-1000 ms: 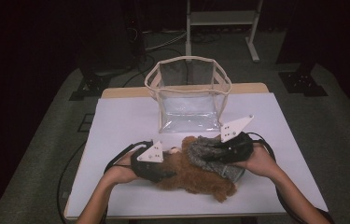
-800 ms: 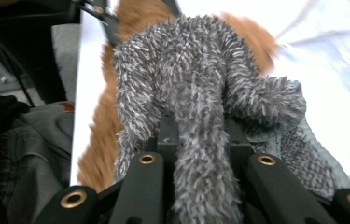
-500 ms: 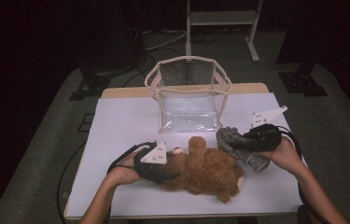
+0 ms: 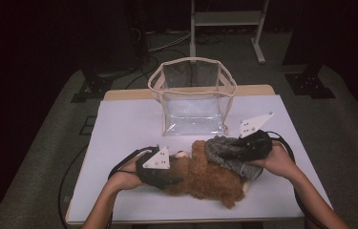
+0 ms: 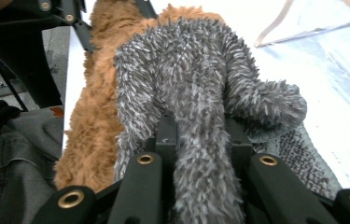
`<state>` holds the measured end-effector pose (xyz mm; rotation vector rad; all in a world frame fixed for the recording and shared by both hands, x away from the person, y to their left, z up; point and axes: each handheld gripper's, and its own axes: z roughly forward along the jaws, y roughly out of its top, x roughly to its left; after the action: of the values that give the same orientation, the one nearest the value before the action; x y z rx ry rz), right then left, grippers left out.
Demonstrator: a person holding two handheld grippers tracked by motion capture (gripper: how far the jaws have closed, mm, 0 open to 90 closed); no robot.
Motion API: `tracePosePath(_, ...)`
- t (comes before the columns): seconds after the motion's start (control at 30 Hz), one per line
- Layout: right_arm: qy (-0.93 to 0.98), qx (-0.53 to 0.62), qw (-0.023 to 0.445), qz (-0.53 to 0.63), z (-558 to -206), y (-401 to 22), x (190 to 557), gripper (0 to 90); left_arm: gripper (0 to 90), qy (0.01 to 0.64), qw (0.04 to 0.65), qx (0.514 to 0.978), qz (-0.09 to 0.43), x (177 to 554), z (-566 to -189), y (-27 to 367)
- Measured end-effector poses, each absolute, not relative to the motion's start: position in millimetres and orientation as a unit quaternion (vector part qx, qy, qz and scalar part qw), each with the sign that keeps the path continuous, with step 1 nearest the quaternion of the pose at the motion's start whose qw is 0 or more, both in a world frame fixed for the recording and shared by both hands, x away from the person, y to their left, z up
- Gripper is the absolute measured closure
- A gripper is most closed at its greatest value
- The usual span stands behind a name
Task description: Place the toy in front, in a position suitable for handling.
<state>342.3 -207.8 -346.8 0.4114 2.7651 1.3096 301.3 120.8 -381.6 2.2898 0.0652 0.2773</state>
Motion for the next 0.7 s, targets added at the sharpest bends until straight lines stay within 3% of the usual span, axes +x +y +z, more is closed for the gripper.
tracePosePath(0.37, 0.882, 0.202, 0.034, 0.423, -356.1, -236.3, 368.7, 72.8, 39.0, 0.026, 0.401, 0.909, 0.109, 301.0, -380.3, 120.4)
tracePosePath(0.7, 0.890, 0.131, 0.014, 0.437, -346.2, -206.1, 339.9, 72.8, 37.6, 0.029, 0.402, 0.909, 0.106, 303.2, -380.0, 120.0)
